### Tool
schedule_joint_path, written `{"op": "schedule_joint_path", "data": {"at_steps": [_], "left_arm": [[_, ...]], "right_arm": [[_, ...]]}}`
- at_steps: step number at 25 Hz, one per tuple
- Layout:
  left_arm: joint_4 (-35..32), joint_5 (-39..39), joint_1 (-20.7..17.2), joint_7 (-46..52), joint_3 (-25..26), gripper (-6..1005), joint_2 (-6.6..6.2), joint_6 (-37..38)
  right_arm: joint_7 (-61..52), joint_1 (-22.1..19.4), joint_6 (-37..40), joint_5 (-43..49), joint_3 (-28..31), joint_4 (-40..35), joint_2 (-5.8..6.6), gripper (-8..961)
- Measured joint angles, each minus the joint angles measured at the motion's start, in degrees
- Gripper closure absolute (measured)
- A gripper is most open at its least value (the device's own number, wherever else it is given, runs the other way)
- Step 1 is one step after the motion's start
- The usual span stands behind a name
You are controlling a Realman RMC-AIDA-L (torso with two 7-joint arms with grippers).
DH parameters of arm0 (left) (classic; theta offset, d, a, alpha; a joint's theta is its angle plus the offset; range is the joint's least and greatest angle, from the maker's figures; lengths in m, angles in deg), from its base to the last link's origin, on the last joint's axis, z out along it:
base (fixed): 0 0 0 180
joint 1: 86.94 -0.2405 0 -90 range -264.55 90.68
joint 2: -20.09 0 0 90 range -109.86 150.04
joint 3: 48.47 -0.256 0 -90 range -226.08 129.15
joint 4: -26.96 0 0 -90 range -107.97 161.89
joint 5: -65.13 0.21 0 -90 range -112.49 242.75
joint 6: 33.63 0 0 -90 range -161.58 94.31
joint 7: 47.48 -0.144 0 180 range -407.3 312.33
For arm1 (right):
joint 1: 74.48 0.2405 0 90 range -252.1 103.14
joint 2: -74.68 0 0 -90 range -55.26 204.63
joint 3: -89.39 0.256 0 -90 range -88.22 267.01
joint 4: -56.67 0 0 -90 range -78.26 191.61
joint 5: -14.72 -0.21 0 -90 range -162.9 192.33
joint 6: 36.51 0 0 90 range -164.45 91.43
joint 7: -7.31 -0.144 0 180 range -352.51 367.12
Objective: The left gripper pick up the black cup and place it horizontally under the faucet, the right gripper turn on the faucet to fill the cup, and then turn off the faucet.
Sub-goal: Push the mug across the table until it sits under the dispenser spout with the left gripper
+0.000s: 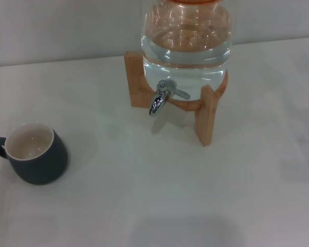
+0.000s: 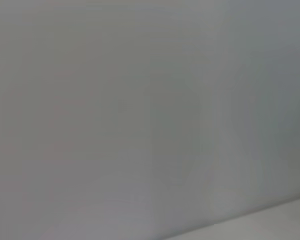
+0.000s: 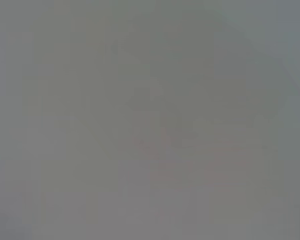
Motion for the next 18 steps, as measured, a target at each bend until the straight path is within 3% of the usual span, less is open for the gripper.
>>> {"op": "schedule_joint_path", "data": {"at_steps": [9,18], "left_arm": [[-2.4,1.8,-2.3,-2.0,0.0,174,0.09,0.1],[-3.1,4.1,-2.3,-2.1,-0.1,178,-0.02,0.1]], "right_arm": [[0.0,0.2,-0.1,0.1,-0.4,0.0,0.08,97],[0.0,0.6,0.1,0.2,-0.5,0.0,0.09,97]]}}
